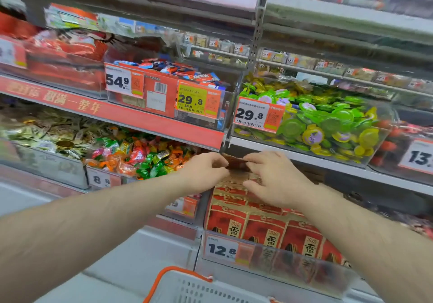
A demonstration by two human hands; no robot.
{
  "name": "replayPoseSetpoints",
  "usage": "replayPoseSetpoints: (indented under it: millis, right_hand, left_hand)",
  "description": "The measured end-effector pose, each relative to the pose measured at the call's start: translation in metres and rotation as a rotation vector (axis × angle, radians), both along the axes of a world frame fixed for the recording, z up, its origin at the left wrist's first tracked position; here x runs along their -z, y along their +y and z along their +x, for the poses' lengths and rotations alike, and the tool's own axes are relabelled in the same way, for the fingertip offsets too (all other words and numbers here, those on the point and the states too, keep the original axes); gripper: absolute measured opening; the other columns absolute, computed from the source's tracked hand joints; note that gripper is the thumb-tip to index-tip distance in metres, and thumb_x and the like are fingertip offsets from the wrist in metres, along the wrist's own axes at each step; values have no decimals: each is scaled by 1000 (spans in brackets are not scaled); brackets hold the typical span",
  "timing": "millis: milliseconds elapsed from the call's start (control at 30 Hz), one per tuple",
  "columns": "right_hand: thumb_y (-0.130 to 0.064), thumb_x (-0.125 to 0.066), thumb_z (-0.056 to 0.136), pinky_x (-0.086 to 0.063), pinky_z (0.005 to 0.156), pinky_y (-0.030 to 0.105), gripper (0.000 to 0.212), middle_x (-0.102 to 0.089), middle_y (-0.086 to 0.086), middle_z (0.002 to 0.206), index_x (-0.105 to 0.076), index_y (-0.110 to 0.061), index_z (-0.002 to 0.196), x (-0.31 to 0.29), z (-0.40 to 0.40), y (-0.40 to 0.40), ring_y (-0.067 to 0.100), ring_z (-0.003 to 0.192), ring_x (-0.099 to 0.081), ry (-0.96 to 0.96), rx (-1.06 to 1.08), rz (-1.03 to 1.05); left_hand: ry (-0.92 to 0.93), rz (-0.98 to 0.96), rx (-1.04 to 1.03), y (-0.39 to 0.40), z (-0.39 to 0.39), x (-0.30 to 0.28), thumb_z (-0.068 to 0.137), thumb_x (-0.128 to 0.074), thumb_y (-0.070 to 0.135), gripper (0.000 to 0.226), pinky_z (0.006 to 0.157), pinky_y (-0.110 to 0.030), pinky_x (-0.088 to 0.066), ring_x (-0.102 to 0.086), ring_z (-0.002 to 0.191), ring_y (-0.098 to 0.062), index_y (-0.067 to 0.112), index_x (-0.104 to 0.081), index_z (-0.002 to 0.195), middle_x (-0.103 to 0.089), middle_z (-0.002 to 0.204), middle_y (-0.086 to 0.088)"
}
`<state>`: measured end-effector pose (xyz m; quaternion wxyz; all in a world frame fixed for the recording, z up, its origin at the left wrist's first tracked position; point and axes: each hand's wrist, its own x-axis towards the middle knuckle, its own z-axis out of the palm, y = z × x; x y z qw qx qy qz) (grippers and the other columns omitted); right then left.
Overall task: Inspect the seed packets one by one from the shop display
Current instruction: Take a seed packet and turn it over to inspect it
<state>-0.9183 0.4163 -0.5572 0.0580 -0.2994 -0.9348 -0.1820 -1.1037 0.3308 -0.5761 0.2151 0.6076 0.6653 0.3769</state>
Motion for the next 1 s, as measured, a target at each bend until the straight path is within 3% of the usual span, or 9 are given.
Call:
replayPoseSetpoints:
  millis: [100,233,367,433,533,667,733,833,1000]
  right_hand:
    - [-57,-34,81,-38,105,47,69,-56,-2,140,-68,-10,119,-7,11,-26,26,125,-52,148,-101,78]
    - [-48,-44,82,-40,101,46,53,-62,0,130,-71,-9,107,-14,11,-64,25,118,-56,364,-223,108]
    - [-41,-51,82,-43,99,41,44,-66,1,120,-73,-7,98,-13,-2,-95,23,111,-59,500,-320,69]
    - [-39,-52,81,-47,96,37,42,-68,2,114,-74,-6,96,-8,-9,-107,22,107,-61,573,-342,63]
    - [-21,-56,81,-51,83,28,24,-69,2,101,-75,-8,87,-1,-16,-121,18,93,-63,709,-373,41]
    - [3,-56,73,-51,82,27,23,-69,3,92,-76,-5,80,2,-19,-128,13,87,-62,892,-368,-39]
    - [6,-55,73,-50,81,24,24,-68,3,90,-76,-5,79,2,-19,-132,10,87,-59,935,-378,-28]
    - [10,-55,73,-48,83,14,25,-67,4,89,-75,-4,80,-2,-18,-141,9,87,-59,1012,-404,-10]
    - [11,-54,76,-47,79,16,30,-63,-8,83,-71,-13,83,-12,-23,-153,6,82,-59,1091,-430,-191]
  left_hand:
    - [106,-36,74,-57,-3,-18,95,-60,24,15,74,-15,-50,-61,90,0,32,-59,108,-59,103,20]
    - [148,-37,155,-126,-5,-22,92,-64,17,20,78,-4,-42,-56,95,11,26,-65,110,-63,108,17]
    - [-52,161,0,-135,14,-13,87,-71,18,24,61,-15,-40,-47,66,-4,23,-50,96,-51,90,5]
    - [-143,275,-127,-126,22,-6,79,-75,29,39,59,-17,-35,-38,67,-9,25,-39,92,-40,91,3]
    - [-215,436,-266,-118,29,2,65,-68,41,46,71,-19,-34,-36,83,-10,32,-29,89,-31,94,8]
    - [-434,467,-240,-116,31,6,61,-65,54,50,90,-36,-49,-51,102,-19,39,-40,101,-45,107,4]
    - [-418,512,-192,-117,28,10,69,-63,51,31,91,-48,-53,-59,102,-23,42,-56,97,-56,104,1]
    - [-447,573,-118,-121,24,10,87,-64,32,6,81,-36,-56,-65,93,-13,36,-66,91,-65,94,5]
    - [-674,566,-6,-132,25,3,99,-58,15,11,70,-29,-57,-70,83,-13,23,-65,99,-72,88,5]
